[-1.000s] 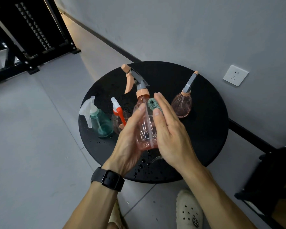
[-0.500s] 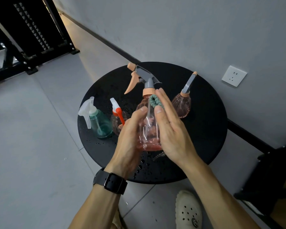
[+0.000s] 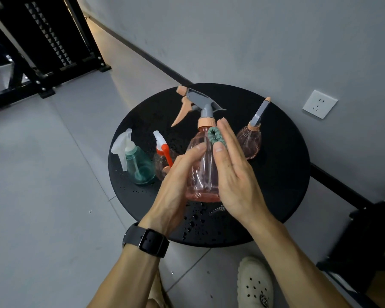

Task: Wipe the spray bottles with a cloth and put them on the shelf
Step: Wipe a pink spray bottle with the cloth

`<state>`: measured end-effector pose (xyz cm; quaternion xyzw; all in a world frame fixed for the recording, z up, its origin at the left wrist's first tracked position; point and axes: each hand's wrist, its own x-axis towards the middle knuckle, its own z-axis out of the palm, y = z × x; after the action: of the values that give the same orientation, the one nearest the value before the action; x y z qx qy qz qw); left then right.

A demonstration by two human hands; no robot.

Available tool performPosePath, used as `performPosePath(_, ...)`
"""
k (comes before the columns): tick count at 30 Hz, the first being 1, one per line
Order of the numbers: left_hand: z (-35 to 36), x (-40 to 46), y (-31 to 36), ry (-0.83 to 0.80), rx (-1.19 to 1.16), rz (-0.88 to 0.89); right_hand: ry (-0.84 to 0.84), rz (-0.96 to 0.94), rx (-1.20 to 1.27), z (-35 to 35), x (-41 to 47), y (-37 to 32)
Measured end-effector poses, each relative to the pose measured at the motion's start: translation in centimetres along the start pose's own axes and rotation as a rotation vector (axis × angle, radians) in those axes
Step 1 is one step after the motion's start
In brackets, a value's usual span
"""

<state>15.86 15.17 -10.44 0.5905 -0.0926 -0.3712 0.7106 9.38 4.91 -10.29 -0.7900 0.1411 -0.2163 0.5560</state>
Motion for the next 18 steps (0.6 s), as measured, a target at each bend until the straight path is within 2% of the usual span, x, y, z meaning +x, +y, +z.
performPosePath(6,0.0,-0.2,-0.2,-0.033,0.066,-0.087,-0.005,-0.001,-0.026,-0.6,0.3,0.0)
performPosePath(9,0.4,-0.3,-0.4,0.002,0.071,-0.061,-0.009,-0.001,-0.031,-0.6,0.4,0.1)
performPosePath(18,1.0,-0.2,0.1,0.136,-0.204,0.017,-0.040,0.029,0.034,0.3,-0.3,0.0)
